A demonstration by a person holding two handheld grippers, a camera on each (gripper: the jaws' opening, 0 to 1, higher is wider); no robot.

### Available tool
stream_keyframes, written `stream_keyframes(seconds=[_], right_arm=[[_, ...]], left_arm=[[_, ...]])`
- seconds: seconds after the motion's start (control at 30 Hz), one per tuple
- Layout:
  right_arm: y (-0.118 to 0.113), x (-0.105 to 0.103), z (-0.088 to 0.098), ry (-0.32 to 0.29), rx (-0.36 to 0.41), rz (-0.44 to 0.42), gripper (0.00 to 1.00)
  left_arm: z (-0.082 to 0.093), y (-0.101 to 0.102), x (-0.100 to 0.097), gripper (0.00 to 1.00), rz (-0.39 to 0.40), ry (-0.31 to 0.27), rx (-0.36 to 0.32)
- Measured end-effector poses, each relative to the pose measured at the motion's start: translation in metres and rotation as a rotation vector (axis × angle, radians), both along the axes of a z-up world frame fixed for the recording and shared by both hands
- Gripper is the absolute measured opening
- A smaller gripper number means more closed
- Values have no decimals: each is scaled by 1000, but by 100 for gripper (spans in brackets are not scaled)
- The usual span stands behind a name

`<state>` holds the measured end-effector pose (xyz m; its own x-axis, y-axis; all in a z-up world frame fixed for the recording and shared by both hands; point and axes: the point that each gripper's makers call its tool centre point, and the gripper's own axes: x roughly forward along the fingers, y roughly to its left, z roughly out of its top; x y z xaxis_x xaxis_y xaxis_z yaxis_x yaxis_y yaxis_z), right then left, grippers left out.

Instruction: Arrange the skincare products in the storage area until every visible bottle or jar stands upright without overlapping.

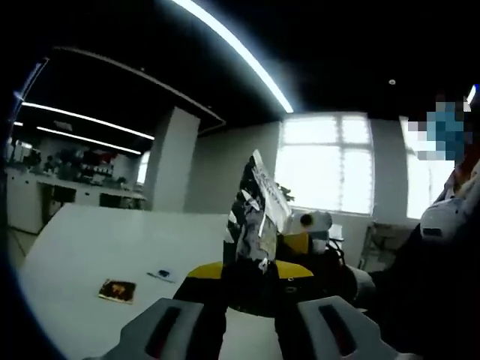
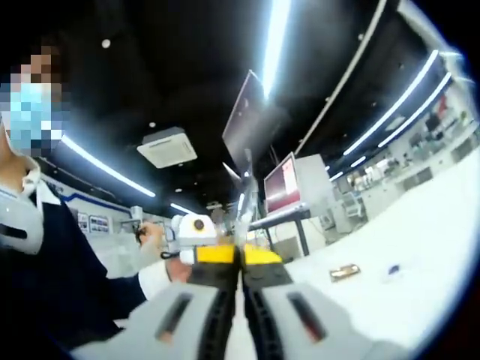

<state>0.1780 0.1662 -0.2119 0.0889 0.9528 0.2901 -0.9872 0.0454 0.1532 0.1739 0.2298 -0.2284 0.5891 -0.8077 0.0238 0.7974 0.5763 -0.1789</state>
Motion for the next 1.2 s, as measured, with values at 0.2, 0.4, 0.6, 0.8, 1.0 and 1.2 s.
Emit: stream_keyframes(seconds=[0.2,0.4,0.6,0.8,1.0,1.2], right_arm=[[3,0,-10,13,-46,14,0],[8,-7,-14,-20,-77,22,0],[-1,10,-11,-13,-46,-70,0],[-5,19,-13,-79,-84,-180,0],[-9,26,-14,-178,-125,-287,1],[-19,32,-14,-167,-116,-340,11]], left_arm=[[-5,-1,-2,22,-15,12,36],[-19,-13,-4,16,-44,36,103],[-20,-23,-3,3,-64,143,4],[-26,-30,3,2,-44,185,-47],[-28,-35,10,2,-7,225,-94],[-26,-44,11,1,-11,244,-150]])
